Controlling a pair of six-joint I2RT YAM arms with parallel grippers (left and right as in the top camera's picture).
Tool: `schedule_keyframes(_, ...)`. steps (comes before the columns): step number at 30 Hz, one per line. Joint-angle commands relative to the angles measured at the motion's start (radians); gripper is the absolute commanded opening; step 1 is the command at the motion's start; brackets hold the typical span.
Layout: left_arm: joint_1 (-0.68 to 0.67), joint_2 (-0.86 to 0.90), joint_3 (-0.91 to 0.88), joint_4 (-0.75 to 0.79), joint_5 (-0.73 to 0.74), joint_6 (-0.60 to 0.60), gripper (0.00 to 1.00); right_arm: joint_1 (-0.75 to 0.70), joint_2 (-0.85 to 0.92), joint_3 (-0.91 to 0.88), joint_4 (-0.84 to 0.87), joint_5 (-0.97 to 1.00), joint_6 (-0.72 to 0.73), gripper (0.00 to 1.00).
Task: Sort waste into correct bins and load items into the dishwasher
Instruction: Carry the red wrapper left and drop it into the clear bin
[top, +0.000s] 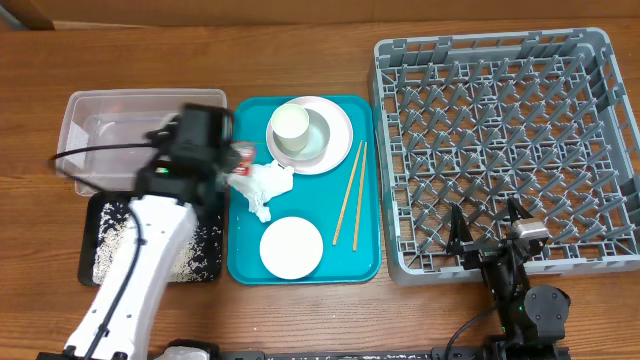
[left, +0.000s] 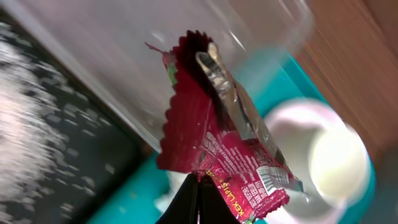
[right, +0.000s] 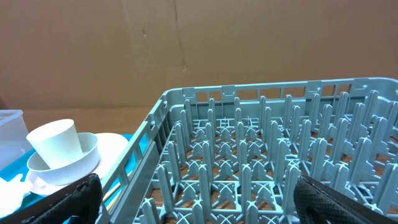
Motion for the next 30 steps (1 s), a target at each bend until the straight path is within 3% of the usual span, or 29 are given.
schedule_keyframes(1,0.099,0.003,0.018,-0.001,-0.023,0.037,0.04,-0.003,-0.009,-0.011,0.005,-0.002,0.001,1.0)
schedule_keyframes(8,0.253,0.107,0.018,0.041,-0.023,0.037,0.04,-0.003,-0.009,-0.011,0.005,-0.002,0.001,1.0)
schedule_keyframes(15,0.303,0.261,0.018,0.192,-0.021,0.066,0.04,-0.003,-0.009,-0.011,0.005,-0.002,0.0,1.0)
schedule_keyframes(16,0.307,0.268,0.018,0.199,-0.021,0.067,0.1,-0.003,-0.009,-0.011,0.005,-0.002,0.001,1.0)
schedule_keyframes(18,0.312,0.269,0.018,0.204,-0.022,0.068,0.35,-0.003,-0.009,-0.011,0.005,-0.002,0.001,1.0)
schedule_keyframes(19,0.312,0.268,0.018,0.211,-0.022,0.076,0.4,-0.003,-0.009,-0.011,0.005,-0.002,0.001,1.0)
schedule_keyframes(30,0.309,0.138,0.038,0.258,0.185,0.202,0.47,-0.003,-0.009,-0.011,0.005,-0.002,0.001,1.0)
